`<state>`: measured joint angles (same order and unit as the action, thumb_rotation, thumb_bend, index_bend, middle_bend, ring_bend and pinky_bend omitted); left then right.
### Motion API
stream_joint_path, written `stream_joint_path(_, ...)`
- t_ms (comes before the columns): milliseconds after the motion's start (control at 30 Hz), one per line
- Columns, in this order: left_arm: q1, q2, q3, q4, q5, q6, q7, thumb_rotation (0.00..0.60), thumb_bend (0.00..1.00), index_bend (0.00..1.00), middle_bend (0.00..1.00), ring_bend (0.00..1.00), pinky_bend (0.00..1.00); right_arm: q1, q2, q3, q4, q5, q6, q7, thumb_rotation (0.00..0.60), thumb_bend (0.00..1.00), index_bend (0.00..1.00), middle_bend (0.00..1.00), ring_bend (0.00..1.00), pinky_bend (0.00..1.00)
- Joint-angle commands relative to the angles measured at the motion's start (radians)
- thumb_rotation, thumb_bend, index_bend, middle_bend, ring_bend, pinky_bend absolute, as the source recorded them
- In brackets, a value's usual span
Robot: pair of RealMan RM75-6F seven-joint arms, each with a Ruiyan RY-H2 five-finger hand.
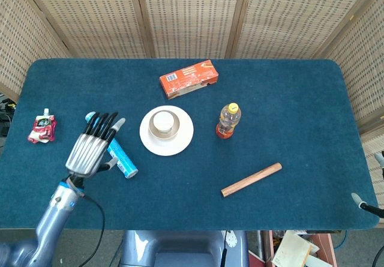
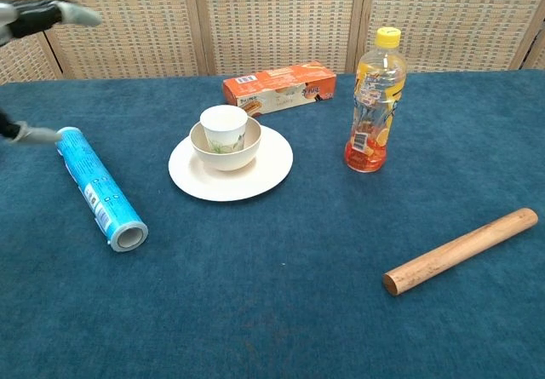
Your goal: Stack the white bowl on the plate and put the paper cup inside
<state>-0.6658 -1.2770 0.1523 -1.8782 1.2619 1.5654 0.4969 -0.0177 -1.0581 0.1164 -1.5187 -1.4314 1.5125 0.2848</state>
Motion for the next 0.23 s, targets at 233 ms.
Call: stream_joint_path(233,0.280,-0.027,0.136,0.143,0.187,0.224,-0.060,0.600,0.08,0.00,0.00,0.00,0.00,-0.009,-0.019,0.000,-0.025,-0.041,0.070,-0.086,0.600,0.17,0.00,0.00,0.00,0.00)
